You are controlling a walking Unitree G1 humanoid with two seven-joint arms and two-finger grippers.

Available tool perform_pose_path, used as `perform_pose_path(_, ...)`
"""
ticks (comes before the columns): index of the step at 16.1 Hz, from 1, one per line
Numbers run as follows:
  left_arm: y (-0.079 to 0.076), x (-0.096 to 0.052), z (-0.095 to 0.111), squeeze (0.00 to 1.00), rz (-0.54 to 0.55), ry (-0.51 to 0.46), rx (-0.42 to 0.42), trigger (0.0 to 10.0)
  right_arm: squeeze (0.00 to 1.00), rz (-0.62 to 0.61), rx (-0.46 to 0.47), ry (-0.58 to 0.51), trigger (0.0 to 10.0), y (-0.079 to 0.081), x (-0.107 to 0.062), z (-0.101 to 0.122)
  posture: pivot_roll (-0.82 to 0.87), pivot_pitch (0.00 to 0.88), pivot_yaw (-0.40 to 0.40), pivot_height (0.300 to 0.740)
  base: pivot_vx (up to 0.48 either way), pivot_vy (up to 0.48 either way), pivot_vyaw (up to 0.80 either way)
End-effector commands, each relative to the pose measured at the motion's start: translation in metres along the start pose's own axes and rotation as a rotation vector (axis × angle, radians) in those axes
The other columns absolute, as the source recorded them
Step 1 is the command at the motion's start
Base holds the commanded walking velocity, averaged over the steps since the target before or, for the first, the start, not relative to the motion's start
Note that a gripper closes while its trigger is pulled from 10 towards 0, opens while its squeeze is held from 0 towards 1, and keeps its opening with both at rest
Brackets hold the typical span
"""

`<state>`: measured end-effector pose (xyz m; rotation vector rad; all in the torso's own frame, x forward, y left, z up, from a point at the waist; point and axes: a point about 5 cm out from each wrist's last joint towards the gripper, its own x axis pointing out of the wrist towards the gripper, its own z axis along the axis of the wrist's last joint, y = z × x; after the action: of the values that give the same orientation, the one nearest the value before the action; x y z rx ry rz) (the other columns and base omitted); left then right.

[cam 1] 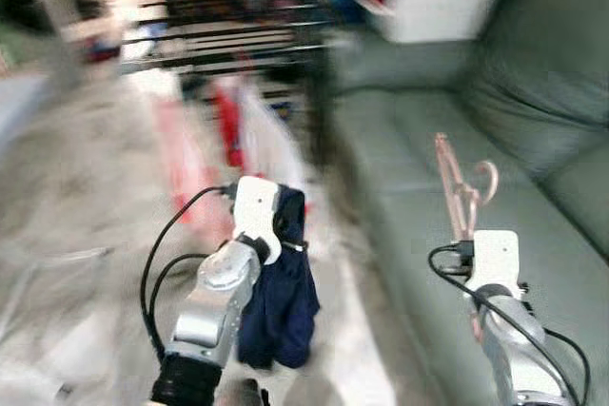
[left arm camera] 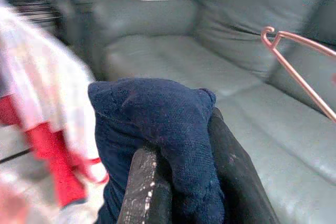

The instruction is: Hang hanger

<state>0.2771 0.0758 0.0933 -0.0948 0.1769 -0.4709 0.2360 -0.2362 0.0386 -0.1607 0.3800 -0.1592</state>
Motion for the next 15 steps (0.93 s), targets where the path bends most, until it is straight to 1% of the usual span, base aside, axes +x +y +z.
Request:
perform_pose_path(1,0.0062,0.0005,0.0107,0.00,0.012,-0.043,0.020,10.0,0.00,0.016,0.016,-0.021,10.0,0.0054,0.0019,0.0066,-0.06,0.000,-0.006,0.740,0.000,0.480,-0.80)
perform_pose_path(6,0.0056,0.0010,0.0111,0.00,0.008,-0.042,0.026,10.0,0.00,0.019,0.013,-0.020,10.0,0.0079,0.0037,0.0068,-0.05,0.000,-0.003,0.740,0.000,0.000,-0.80)
perform_pose_path(11,0.0051,0.0020,0.0128,0.00,-0.006,-0.050,0.024,10.0,0.00,0.021,0.017,-0.026,10.0,0.0106,0.0031,0.0072,-0.05,0.000,0.001,0.740,0.000,0.480,-0.80)
perform_pose_path(12,0.0052,0.0019,0.0127,0.00,-0.008,-0.049,0.027,10.0,0.00,0.026,0.039,-0.037,10.0,0.0120,0.0031,0.0081,-0.05,0.000,0.001,0.740,0.000,0.480,-0.80)
perform_pose_path(13,0.0052,0.0020,0.0127,0.00,-0.008,-0.050,0.029,10.0,0.00,0.035,0.027,-0.044,10.0,0.0131,0.0032,0.0093,-0.05,0.000,0.001,0.740,0.000,0.480,0.00)
perform_pose_path(15,0.0044,0.0021,0.0124,0.00,-0.011,-0.046,0.030,10.0,0.00,0.040,0.033,-0.048,10.0,0.0150,0.0030,0.0100,-0.05,0.000,0.000,0.740,0.000,0.480,0.00)
